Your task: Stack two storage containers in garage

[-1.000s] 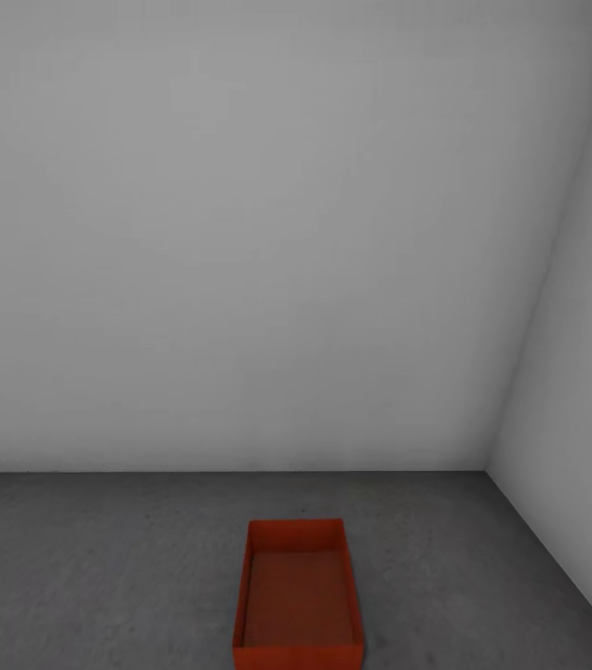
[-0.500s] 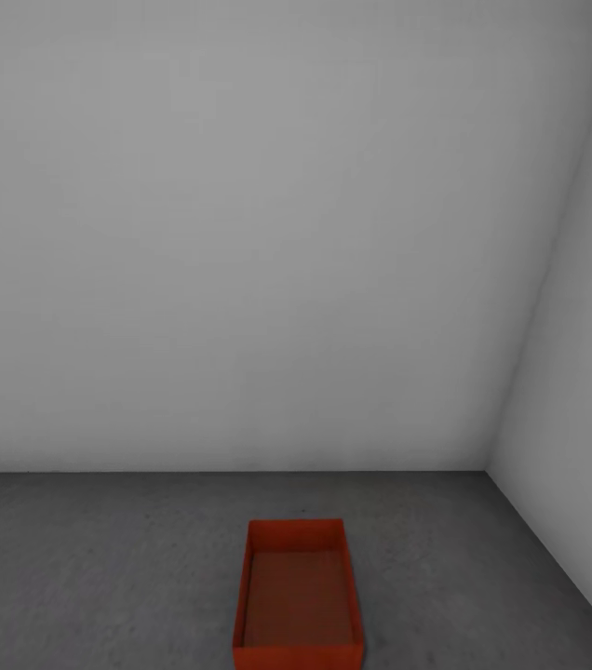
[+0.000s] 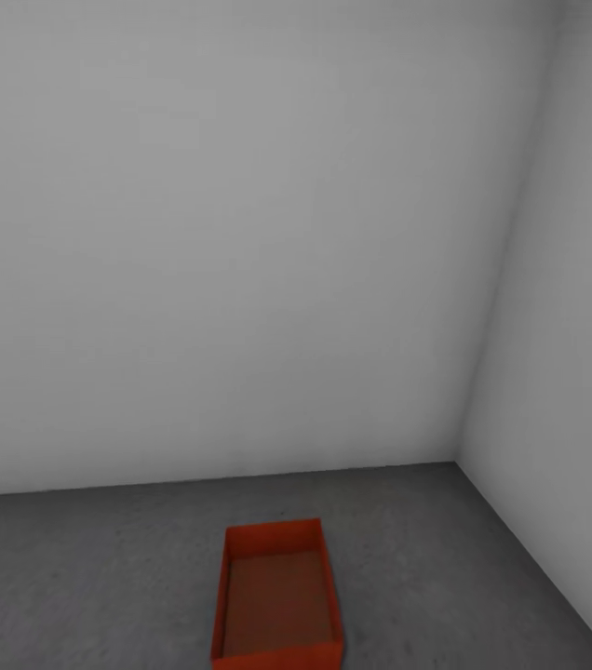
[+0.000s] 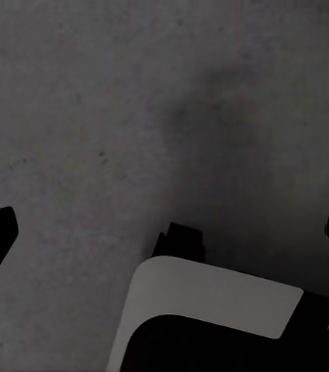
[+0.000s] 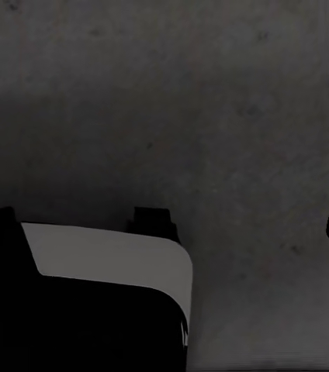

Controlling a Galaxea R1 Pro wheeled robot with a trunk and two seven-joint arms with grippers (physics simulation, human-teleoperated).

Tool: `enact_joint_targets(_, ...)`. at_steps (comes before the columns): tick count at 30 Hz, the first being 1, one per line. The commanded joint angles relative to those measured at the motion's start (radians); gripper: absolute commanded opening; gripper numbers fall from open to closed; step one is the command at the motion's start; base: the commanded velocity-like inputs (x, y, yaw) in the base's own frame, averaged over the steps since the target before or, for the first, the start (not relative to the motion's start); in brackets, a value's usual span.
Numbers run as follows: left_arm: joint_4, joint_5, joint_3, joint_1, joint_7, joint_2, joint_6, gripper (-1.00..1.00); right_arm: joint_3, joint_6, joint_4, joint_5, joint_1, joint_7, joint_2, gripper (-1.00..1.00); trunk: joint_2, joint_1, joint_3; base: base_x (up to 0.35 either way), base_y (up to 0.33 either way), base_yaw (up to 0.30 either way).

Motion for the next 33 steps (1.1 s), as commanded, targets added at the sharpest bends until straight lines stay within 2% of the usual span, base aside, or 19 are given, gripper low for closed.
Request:
enact_joint_targets(1,-0.001,0.008,-0.007,0.0,0.002,-0.001,0.003,1.0,0.008,-0.004,0.003,-0.008,-0.001,0.0,0.001,1.0,-0.001,0.0,-0.001,0.0,0.0,-0.236)
enact_joint_targets(33,-0.001,0.008,-0.007,0.0,0.002,-0.001,0.003,1.0,0.008,-0.001,0.003,-0.008,-0.001,0.003,0.006,1.0,-0.001,0.0,0.002,0.0,0.0,-0.27)
